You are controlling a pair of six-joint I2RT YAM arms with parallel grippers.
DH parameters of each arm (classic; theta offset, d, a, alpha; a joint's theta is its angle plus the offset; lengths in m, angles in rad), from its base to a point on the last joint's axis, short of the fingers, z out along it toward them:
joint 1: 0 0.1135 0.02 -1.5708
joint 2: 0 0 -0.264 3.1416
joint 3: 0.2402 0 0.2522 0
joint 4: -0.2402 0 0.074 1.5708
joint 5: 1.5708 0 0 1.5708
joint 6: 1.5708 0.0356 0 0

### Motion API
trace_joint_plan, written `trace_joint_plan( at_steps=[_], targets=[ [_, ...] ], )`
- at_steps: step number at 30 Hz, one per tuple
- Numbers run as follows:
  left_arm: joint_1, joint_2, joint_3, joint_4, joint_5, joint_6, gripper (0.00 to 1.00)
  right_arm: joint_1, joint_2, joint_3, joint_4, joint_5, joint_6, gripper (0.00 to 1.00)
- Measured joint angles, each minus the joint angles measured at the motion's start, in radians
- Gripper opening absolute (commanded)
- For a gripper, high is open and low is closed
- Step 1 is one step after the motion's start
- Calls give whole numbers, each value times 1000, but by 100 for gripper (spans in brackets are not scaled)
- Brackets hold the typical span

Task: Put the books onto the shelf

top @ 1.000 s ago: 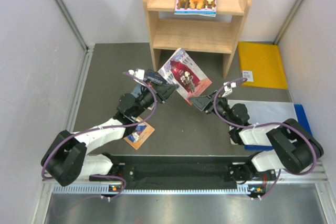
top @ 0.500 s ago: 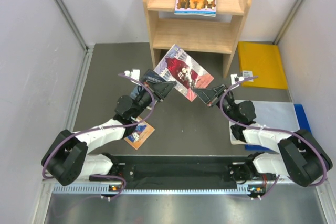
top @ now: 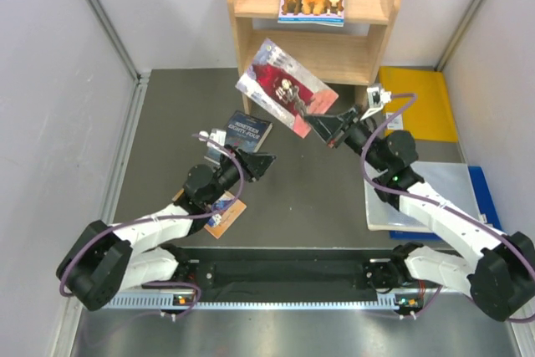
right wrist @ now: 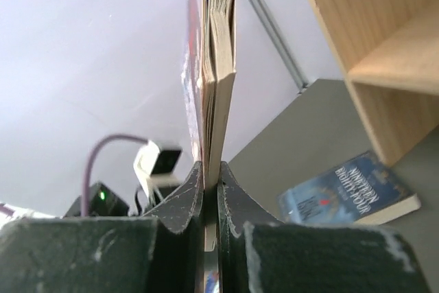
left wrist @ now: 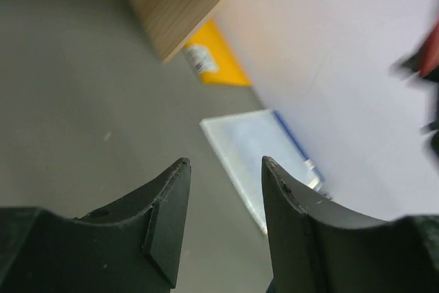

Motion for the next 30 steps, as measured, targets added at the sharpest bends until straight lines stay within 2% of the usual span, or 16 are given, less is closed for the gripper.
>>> trace_joint_plan(
  at_steps=[6, 10, 14, 23, 30],
  targets=[
    [0, 6, -127, -59, -13, 10, 51, 10, 49, 266, -220, 3, -160, 0],
    [-2, 95, -151, -37, 2, 5, 51, 13, 143, 423, -317, 5, -212, 0],
    [-17, 222, -173, 18, 26, -13, 51, 16, 205, 505, -366, 27, -231, 0],
    [-75, 487, -171, 200, 92, -53, 55, 34, 338, 819, -535, 262, -264, 0],
    [-110, 579, -134, 298, 142, -64, 59, 60, 428, 1005, -585, 472, -215, 0]
  ],
)
